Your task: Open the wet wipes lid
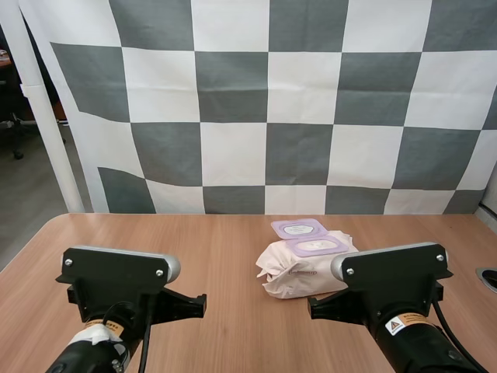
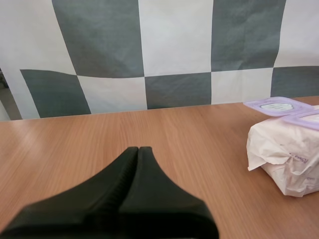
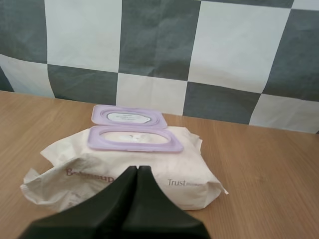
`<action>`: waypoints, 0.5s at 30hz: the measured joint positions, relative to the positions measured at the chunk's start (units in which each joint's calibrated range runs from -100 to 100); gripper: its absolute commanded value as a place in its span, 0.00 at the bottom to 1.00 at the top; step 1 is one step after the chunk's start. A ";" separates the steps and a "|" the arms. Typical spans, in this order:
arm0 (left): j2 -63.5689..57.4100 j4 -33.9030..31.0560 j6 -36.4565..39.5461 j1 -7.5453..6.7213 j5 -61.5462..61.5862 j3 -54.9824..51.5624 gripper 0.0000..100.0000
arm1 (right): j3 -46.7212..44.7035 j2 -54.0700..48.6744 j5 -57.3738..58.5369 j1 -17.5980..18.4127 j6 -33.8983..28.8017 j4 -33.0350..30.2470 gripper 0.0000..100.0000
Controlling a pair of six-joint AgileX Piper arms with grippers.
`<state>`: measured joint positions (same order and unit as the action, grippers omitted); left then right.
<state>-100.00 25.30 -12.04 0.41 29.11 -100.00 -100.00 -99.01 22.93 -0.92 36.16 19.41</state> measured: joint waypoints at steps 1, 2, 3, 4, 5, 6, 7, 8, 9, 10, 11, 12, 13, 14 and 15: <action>0.00 -1.50 1.30 -0.09 0.57 0.00 0.00 | 0.00 -0.14 0.36 0.00 -0.22 -0.10 0.00; 0.00 -7.91 7.19 -1.10 2.36 0.00 0.00 | 0.00 -0.75 3.31 -0.42 -0.87 -0.32 0.00; 0.00 -11.40 9.96 -1.66 2.36 0.00 0.00 | 0.00 -0.99 7.69 -0.79 -3.92 -4.48 0.00; 0.00 -13.21 11.84 -1.99 2.70 0.00 0.00 | 0.00 -0.99 8.87 -0.79 -4.58 -5.12 0.00; 0.00 -17.52 15.26 -2.00 2.70 0.00 0.00 | 0.00 -0.99 9.47 -0.79 -4.58 -5.28 0.00; 0.00 -18.89 16.83 -2.00 2.88 0.00 0.00 | 0.00 -0.99 9.65 -0.79 -4.58 -5.28 0.00; 0.00 -19.85 18.03 -2.07 2.88 0.00 0.00 | 0.00 -0.99 9.89 -0.79 -4.72 -5.28 0.00; 0.00 -20.76 19.61 -2.06 2.88 0.00 0.00 | 0.00 -0.99 10.29 -0.79 -4.83 -5.28 0.00; 0.00 -21.30 21.15 -2.06 2.88 0.00 0.00 | 0.00 -0.99 10.50 -0.79 -4.83 -5.28 0.00; 0.00 -21.31 22.71 -2.06 2.88 0.00 0.00 | 0.00 -0.99 10.50 -0.79 -4.83 -5.28 0.00; 0.00 -21.31 24.19 -2.06 2.88 0.00 0.00 | 0.00 -0.99 10.50 -0.79 -4.83 -5.28 0.00; 0.00 -21.43 25.08 -2.06 2.88 0.00 0.00 | 0.00 -0.99 10.50 -0.79 -4.83 -5.28 0.00; 0.00 -21.43 26.20 -2.06 2.88 0.00 0.00 | 0.00 -0.99 10.50 -0.79 -4.83 -5.28 0.00; 0.00 -21.43 26.70 -2.06 2.88 0.00 0.00 | 0.00 -0.99 10.50 -0.79 -4.83 -5.28 0.00; 0.00 -21.43 27.03 -2.06 2.88 0.00 0.00 | 0.00 -0.99 10.50 -0.79 -4.83 -5.28 0.00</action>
<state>-100.00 3.87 15.00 -1.65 32.00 -100.00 -100.00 -100.00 33.43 -1.71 31.32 14.14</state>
